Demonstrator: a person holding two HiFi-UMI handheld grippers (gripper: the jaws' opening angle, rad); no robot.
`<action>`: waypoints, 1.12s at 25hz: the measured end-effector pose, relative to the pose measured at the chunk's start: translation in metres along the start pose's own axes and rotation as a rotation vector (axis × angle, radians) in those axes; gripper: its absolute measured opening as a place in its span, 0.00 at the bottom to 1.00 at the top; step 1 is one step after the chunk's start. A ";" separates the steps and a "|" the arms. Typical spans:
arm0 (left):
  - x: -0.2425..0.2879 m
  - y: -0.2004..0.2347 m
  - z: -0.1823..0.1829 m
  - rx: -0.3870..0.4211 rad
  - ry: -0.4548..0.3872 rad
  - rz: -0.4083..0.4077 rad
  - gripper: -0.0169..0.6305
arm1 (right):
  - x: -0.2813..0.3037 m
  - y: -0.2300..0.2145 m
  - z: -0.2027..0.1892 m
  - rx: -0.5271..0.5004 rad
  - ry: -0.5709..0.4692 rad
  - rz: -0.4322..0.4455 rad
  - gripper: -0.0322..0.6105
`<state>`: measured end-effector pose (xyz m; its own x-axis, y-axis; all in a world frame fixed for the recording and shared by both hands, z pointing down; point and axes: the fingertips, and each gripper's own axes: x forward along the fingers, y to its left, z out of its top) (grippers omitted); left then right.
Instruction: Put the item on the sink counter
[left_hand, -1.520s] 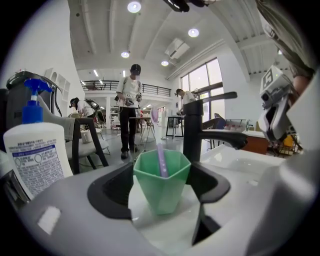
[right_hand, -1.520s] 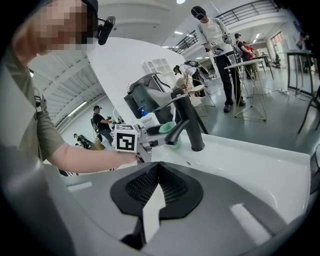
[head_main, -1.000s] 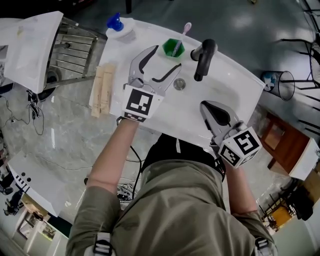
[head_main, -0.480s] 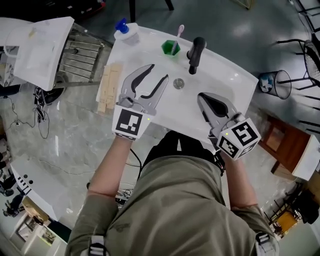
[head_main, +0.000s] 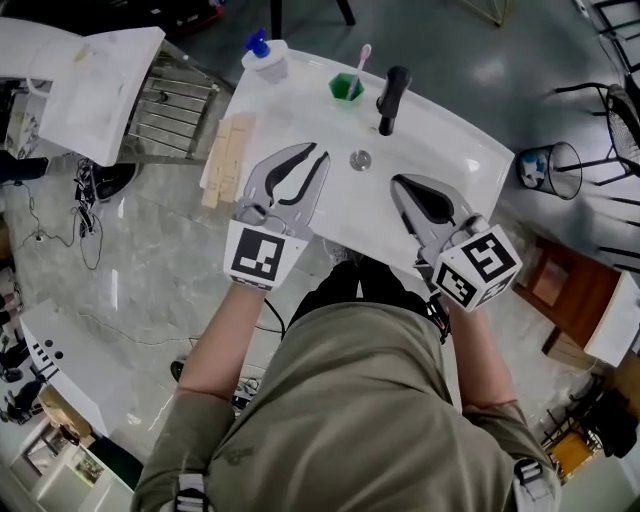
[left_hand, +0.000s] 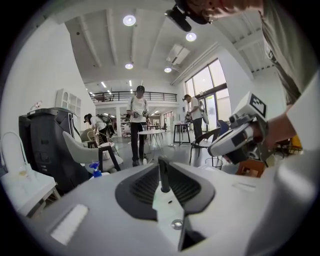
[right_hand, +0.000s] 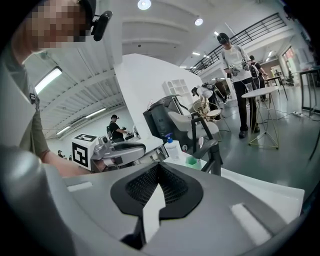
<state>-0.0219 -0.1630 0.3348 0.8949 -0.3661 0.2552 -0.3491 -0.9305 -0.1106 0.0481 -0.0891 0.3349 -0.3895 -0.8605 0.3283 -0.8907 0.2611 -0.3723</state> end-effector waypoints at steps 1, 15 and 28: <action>-0.003 -0.001 0.000 -0.010 0.007 0.009 0.11 | -0.001 0.002 0.001 -0.003 -0.002 0.004 0.07; -0.029 -0.049 -0.022 -0.060 0.107 -0.028 0.03 | -0.014 0.011 0.009 -0.006 -0.053 0.033 0.07; -0.030 -0.063 -0.017 -0.095 0.110 -0.054 0.03 | -0.019 0.021 0.005 -0.071 -0.039 0.033 0.07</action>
<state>-0.0312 -0.0933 0.3506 0.8792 -0.3094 0.3624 -0.3307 -0.9437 -0.0033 0.0376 -0.0697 0.3165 -0.4108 -0.8669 0.2825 -0.8923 0.3186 -0.3198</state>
